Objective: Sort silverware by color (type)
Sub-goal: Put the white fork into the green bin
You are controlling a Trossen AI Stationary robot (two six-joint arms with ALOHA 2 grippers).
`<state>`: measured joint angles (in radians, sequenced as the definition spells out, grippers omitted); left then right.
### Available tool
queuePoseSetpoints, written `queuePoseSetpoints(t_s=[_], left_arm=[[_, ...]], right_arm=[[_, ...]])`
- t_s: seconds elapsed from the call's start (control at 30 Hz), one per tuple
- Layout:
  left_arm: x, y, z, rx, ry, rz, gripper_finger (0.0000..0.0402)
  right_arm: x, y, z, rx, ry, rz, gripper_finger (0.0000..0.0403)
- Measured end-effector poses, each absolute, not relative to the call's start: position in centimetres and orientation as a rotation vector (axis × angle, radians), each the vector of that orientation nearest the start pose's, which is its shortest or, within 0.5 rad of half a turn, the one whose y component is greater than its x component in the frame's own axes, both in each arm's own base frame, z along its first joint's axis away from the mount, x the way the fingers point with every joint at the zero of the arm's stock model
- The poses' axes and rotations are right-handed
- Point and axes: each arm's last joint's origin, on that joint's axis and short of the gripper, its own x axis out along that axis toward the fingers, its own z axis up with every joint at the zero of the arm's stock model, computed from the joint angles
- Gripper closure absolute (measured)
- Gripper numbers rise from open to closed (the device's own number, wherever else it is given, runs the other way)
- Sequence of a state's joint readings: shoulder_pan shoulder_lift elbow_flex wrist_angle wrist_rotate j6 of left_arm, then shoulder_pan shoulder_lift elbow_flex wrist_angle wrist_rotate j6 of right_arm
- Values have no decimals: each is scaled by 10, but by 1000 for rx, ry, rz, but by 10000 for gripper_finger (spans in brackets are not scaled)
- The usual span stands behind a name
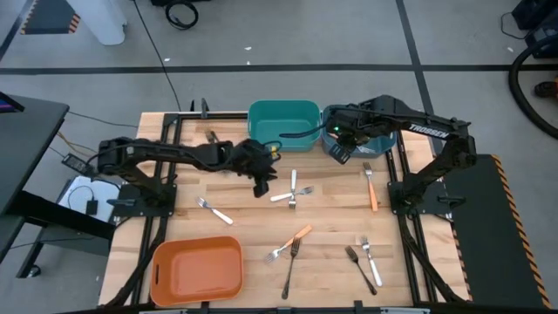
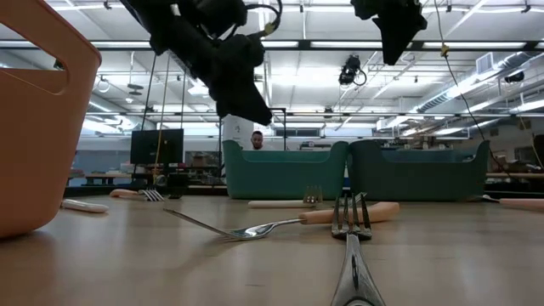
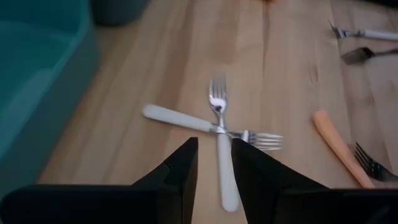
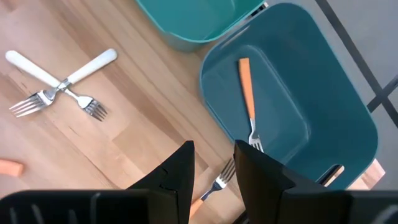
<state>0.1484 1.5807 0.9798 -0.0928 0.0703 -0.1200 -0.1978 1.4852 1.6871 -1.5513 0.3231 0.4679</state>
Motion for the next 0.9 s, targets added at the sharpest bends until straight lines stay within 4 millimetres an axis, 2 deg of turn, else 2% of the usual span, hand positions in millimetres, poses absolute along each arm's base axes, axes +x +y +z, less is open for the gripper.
queuePoseSetpoints(t_s=[0.17,0.33,0.5,0.63,0.9], left_arm=[[339,37,198,-182,727,87,294],[343,30,190,-175,749,69,294],[345,19,189,-170,741,39,294],[345,7,189,-257,746,46,294],[346,-33,191,-310,733,-21,294]], right_arm=[[240,-57,382,300,1226,-745,282],[240,-57,382,306,1223,-750,282],[240,-57,382,321,1214,-760,282],[240,-58,382,335,1200,-792,282],[241,-59,382,377,1163,-842,282]])
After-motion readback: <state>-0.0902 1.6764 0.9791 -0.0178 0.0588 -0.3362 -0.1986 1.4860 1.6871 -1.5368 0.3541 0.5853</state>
